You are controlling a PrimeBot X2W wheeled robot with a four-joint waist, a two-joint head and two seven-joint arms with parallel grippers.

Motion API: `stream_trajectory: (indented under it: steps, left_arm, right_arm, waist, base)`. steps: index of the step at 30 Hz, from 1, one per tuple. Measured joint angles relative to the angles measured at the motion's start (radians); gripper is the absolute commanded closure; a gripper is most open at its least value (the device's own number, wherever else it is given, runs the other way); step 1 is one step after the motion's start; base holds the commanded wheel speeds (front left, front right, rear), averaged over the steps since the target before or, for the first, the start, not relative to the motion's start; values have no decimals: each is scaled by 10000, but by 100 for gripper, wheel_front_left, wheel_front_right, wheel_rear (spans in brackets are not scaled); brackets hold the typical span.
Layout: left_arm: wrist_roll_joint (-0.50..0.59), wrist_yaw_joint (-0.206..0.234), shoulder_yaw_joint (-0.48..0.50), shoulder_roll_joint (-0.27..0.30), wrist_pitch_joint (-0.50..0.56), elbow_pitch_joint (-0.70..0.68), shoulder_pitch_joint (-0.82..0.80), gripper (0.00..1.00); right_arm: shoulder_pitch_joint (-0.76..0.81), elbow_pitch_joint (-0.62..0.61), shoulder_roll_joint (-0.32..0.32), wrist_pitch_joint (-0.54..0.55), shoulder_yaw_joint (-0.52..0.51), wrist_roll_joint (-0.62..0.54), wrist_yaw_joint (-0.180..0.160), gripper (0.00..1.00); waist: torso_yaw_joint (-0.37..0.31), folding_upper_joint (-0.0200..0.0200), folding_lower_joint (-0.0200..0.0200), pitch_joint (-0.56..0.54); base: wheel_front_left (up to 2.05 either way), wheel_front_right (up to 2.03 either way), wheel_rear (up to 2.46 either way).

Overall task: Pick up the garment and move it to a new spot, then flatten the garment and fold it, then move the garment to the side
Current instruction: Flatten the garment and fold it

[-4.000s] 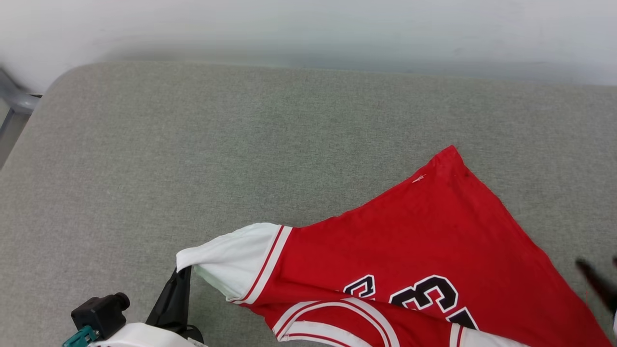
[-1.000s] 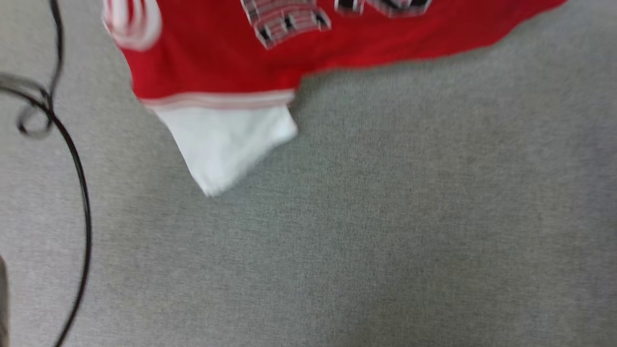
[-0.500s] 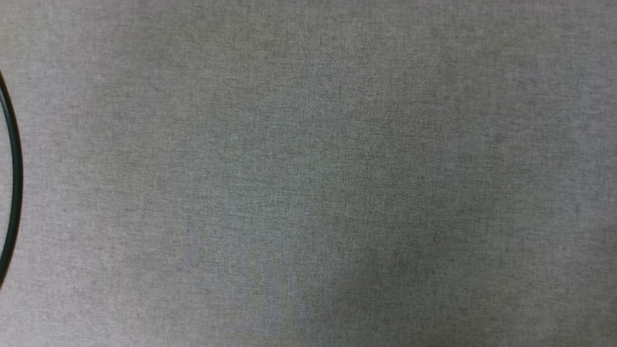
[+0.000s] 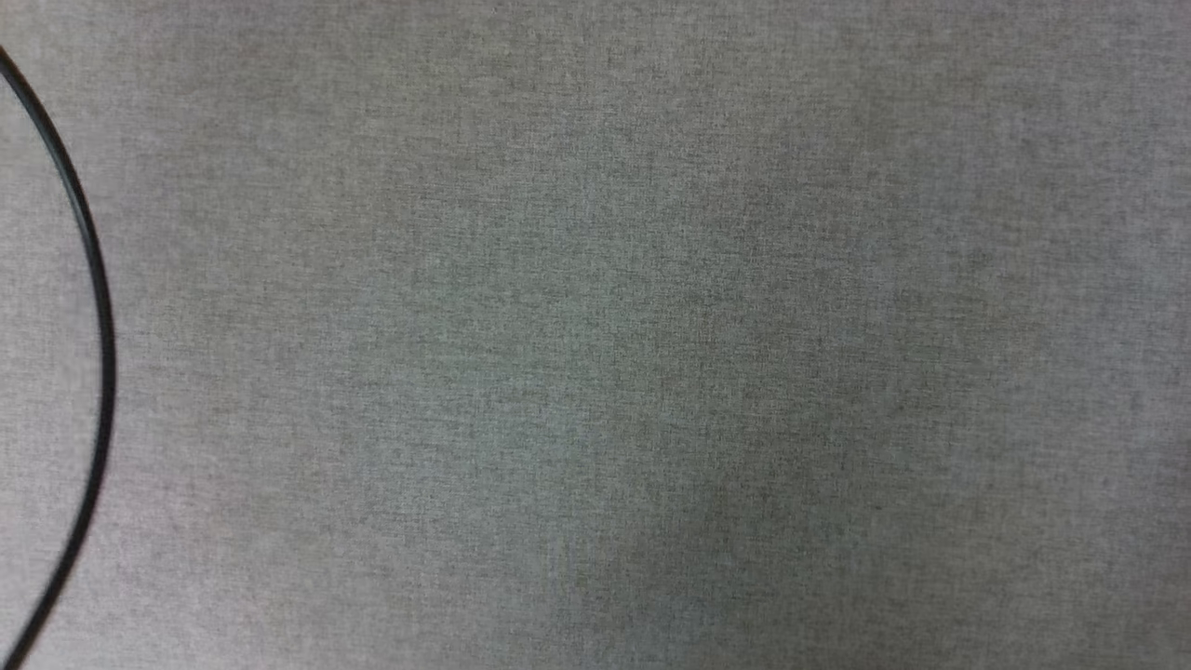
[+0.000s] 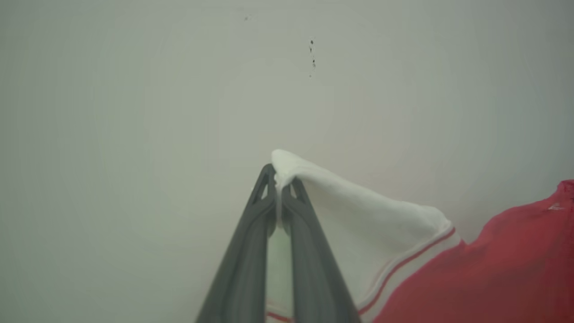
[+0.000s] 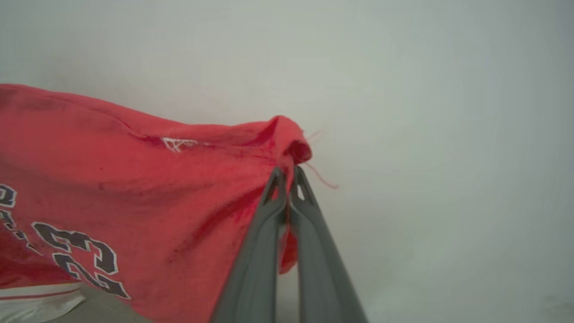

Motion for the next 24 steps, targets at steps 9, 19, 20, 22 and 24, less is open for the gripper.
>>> stream_trajectory:
  steps: [9, 19, 20, 22, 24]
  left_arm:
    - [-280, 146, 63, 359, -832, -784, 3906, 100]
    - [-587, 1195, 447, 284, -1112, -3156, 9424, 100]
    - [-610, 1361, 476, 244, -1122, -3440, 10005, 100]
    - [-623, 1634, 470, 146, -1129, -3942, 11172, 100]
    - [-646, 1871, 462, 94, -1139, -4335, 12261, 100]
  right_arm:
    - [2663, -268, -466, -755, 1030, 1290, -2, 100]
    - [7103, -2161, -1323, -600, 1751, 2251, -2, 100]
    - [7567, -2316, -1333, -489, 1801, 2243, 0, 100]
    - [8426, -2550, -1338, -426, 1799, 2243, 0, 100]
    - [9133, -2767, -1352, -332, 1758, 2243, 0, 100]
  waist:
    - [-17, 0, -1, -440]
    - [-11, 0, -2, -1700]
    - [-19, 0, -2, -1853]
    - [-34, 0, -3, -2175]
    - [-57, 0, -3, -2499]
  base:
    - [0, 0, 0]
    - [0, 0, 0]
    - [0, 0, 0]
    - [0, 0, 0]
    - [0, 0, 0]
